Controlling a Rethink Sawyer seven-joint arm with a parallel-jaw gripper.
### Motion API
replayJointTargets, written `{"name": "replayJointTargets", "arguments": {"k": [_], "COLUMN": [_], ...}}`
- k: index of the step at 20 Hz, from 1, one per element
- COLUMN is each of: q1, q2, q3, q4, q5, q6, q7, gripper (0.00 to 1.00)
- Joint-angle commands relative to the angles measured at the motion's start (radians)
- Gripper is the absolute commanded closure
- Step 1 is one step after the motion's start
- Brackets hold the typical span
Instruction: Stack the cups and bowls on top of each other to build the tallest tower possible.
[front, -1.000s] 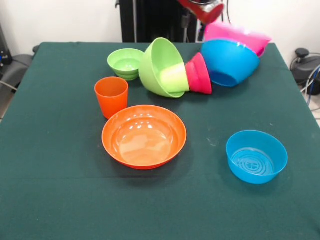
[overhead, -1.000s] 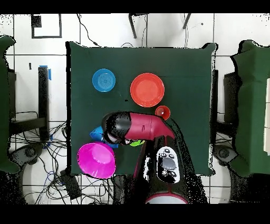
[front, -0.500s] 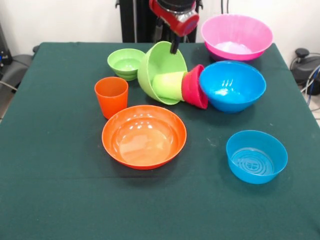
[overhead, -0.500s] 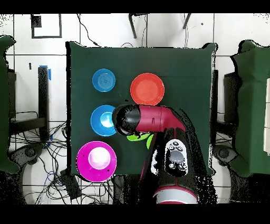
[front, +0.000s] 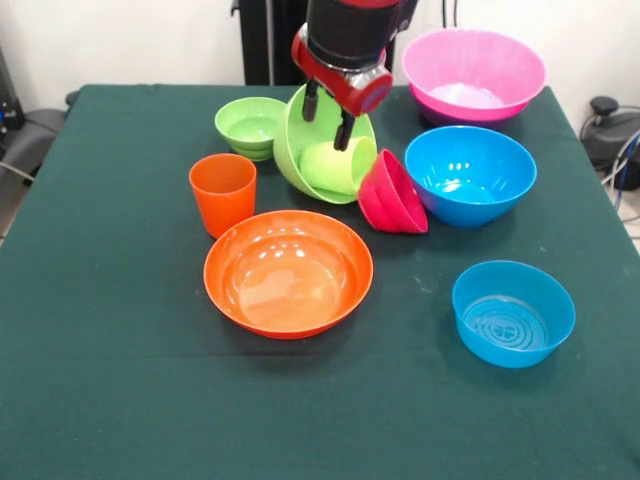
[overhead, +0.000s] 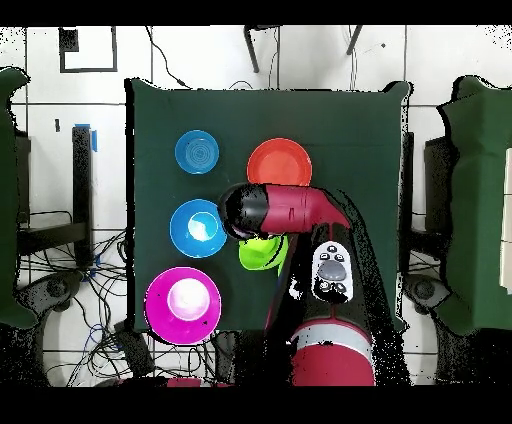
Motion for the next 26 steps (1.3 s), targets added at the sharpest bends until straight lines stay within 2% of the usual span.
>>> {"name": "replayJointTargets", "arguments": {"k": [1, 4, 10, 17, 19, 26], "q1": [-0.013, -0.018, -0.069, -0.096, -0.118, -0.121], "q2": [0.081, 0.074, 0.024, 0.004, -0.005, 0.006], "q3": [0.077, 0.083, 0.131, 0.128, 0.150, 0.145], "q4": [-0.109, -0.104, -0.063, -0.131, -0.121, -0.150], "q5": [-0.018, -0.005, 0.051, 0.050, 0.069, 0.075], "q6": [-0.022, -0.006, 0.045, 0.140, 0.147, 0.141], "q7": [-0.028, -0.034, -0.068, -0.101, -0.107, -0.067], "gripper": [0.00, 0.00, 0.00, 0.00, 0.00, 0.00]}}
